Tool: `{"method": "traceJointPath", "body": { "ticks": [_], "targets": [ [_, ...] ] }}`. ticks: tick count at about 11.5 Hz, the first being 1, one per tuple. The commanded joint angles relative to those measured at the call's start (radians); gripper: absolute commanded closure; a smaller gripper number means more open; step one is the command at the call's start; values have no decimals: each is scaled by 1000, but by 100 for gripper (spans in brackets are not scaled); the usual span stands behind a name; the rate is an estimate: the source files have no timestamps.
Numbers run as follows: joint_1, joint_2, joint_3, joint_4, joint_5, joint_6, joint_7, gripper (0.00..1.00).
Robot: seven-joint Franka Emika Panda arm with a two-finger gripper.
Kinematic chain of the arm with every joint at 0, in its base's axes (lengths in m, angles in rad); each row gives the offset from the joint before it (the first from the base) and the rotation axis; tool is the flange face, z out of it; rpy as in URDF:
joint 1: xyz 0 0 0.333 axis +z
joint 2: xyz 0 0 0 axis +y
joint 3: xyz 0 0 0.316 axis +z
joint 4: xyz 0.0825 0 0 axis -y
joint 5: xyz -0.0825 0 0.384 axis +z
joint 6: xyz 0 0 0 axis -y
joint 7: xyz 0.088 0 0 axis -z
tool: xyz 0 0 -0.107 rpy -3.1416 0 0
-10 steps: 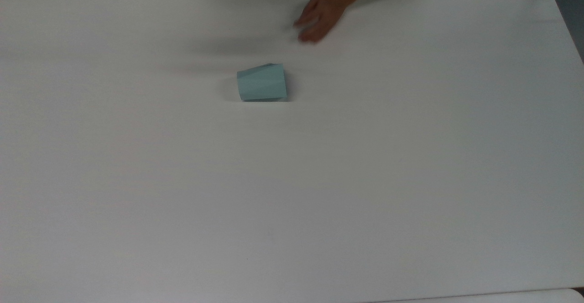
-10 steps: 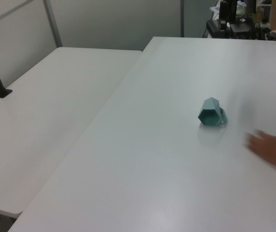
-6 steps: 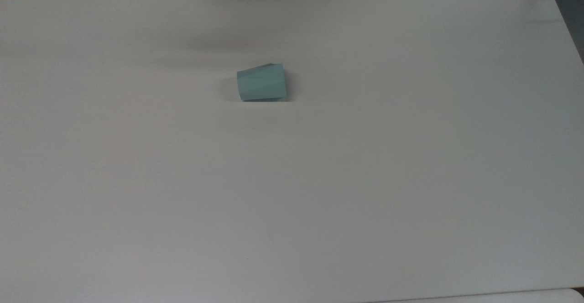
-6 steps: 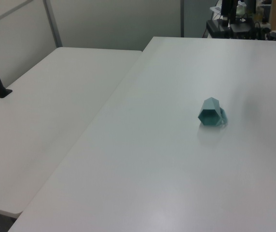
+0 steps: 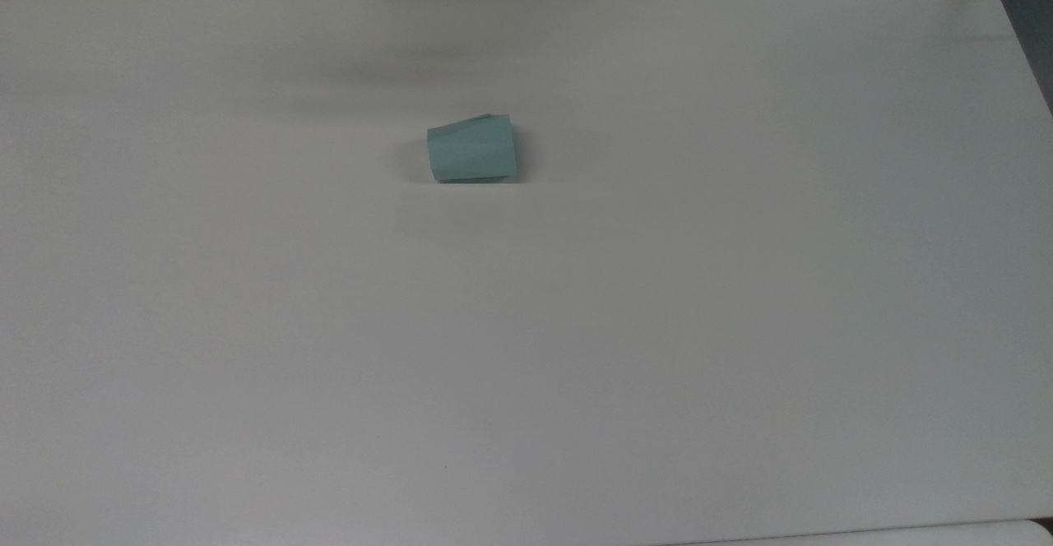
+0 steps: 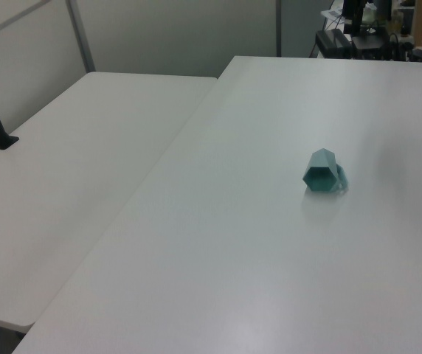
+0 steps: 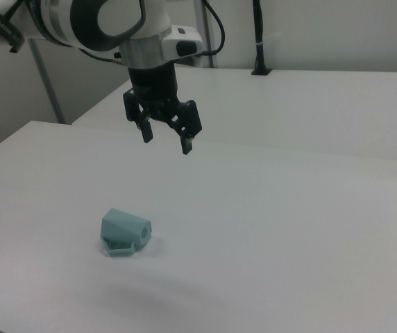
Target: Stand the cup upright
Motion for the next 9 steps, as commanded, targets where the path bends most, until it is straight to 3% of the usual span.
{"method": "traceJointPath", "body": {
  "ticks": [1,3,5,9],
  "targets": [
    [16,-23,31,-2,10,-30,26,0],
    [60,-19,116,22,-57,-19,192,0],
    [155,-5,207,24,-196,-18,361,0],
    [246,81,404,16,-443,-26,639,0]
  ]
}}
